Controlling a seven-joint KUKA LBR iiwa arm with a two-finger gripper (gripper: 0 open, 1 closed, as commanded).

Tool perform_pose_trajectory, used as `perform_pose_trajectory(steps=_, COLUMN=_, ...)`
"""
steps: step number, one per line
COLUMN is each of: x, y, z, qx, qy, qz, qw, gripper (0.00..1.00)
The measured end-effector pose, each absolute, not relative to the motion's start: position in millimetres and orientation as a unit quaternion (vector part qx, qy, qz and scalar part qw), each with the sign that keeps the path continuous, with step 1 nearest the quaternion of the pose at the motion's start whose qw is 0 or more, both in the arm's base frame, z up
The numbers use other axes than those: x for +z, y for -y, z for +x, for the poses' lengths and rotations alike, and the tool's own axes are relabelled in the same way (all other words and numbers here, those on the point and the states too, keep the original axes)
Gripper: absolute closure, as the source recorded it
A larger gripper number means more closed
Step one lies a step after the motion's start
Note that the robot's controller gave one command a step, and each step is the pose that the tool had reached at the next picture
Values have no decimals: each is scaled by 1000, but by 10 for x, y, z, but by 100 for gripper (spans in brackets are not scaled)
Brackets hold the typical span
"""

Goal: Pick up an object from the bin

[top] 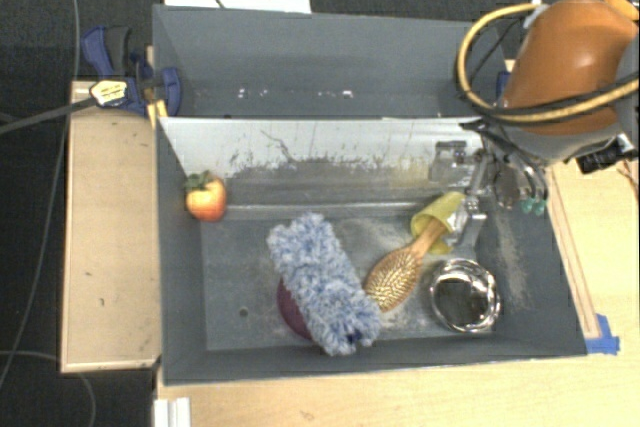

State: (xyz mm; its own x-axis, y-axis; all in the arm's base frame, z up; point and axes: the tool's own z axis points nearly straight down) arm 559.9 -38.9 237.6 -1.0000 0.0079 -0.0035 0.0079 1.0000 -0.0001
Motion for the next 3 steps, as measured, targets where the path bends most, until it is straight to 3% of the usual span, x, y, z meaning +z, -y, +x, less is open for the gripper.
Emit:
perform_pose_trajectory(steps=1, x=1279, y=907, z=5289, qx=0, qy=-995, qz=-98, qw=3, gripper=0)
perform_pose_trajectory(steps=2, x=1623, y=827, z=4913, qx=1, qy=-999, qz=52, qw=8, gripper=0)
perform_pose_trajectory(steps=3, x=1197, y=1445, z=5133, qx=-2, qy=-999, qz=-49, qw=7, gripper=0)
